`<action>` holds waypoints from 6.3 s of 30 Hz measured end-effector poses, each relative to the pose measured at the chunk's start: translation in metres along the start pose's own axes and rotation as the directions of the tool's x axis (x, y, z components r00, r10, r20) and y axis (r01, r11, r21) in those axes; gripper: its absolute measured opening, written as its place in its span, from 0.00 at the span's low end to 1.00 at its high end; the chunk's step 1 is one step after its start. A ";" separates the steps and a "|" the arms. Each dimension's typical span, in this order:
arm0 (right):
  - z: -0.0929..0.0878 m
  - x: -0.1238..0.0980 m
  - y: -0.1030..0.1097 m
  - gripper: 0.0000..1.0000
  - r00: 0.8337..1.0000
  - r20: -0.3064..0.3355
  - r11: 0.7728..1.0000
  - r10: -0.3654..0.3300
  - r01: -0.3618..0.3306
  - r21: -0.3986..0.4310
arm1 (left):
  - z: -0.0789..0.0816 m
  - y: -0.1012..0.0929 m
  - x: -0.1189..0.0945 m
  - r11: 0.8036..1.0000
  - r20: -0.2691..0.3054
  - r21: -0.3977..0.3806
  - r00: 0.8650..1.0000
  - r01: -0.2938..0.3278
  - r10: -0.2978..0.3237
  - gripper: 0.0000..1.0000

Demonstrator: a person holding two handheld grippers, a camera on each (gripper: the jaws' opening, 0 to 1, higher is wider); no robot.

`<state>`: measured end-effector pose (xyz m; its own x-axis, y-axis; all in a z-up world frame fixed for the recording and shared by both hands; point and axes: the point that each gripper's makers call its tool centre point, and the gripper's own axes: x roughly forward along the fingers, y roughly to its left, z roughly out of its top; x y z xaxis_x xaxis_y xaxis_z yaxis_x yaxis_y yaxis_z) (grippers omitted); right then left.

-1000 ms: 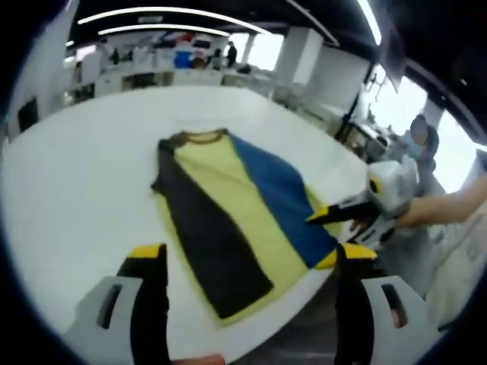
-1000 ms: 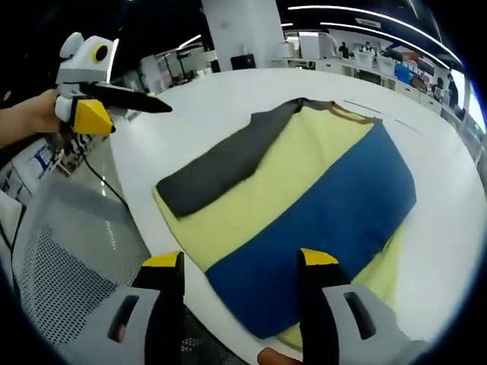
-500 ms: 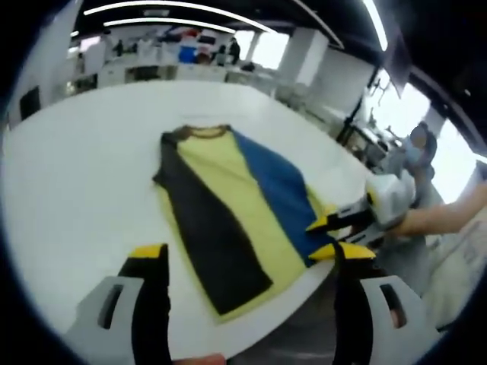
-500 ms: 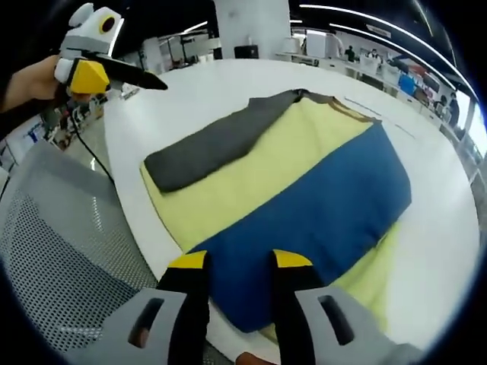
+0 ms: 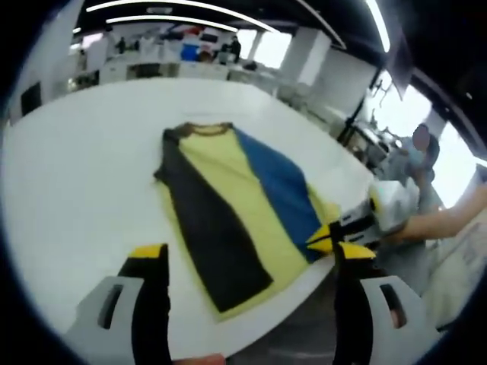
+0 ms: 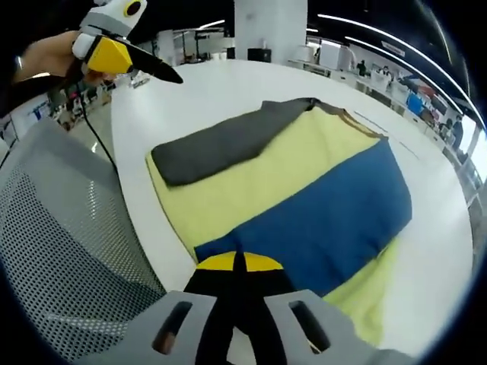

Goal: Fold the garment on the visible template until the final outline fits inside the template.

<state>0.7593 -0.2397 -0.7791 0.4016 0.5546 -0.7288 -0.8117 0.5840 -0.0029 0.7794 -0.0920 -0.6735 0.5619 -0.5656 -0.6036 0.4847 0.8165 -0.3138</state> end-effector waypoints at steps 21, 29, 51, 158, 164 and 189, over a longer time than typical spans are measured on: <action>0.035 -0.041 -0.044 0.01 0.985 0.143 0.979 -0.092 0.063 0.195 | -0.002 -0.004 0.002 1.000 -0.006 -0.006 1.000 0.012 -0.012 0.86; 0.043 -0.048 -0.057 0.01 0.977 0.173 0.970 -0.122 0.080 0.229 | 0.001 -0.008 0.006 1.000 -0.006 0.002 1.000 0.026 -0.026 0.87; 0.062 -0.094 -0.164 0.01 0.916 0.241 0.899 -0.320 0.215 0.381 | -0.008 -0.011 0.011 0.999 -0.030 -0.004 0.999 0.042 -0.042 0.86; -0.116 -0.190 -0.397 0.01 0.655 -0.092 0.396 -0.750 0.556 0.731 | -0.022 -0.025 0.027 0.997 -0.095 -0.060 0.994 0.048 -0.054 0.85; -0.115 -0.185 -0.382 0.01 0.662 -0.107 0.396 -0.742 0.562 0.726 | -0.024 -0.022 0.026 0.997 -0.098 -0.072 0.994 0.035 -0.042 0.85; -0.140 -0.179 -0.381 0.01 0.664 -0.177 0.372 -0.726 0.597 0.710 | -0.030 -0.025 0.024 0.996 -0.109 -0.089 0.993 0.028 -0.038 0.85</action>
<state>0.9372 -0.6441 -0.7436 0.7812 -0.1611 -0.6032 0.2387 0.9698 0.0501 0.7611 -0.1227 -0.7022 0.4671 -0.5799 -0.6675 0.4386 0.8075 -0.3946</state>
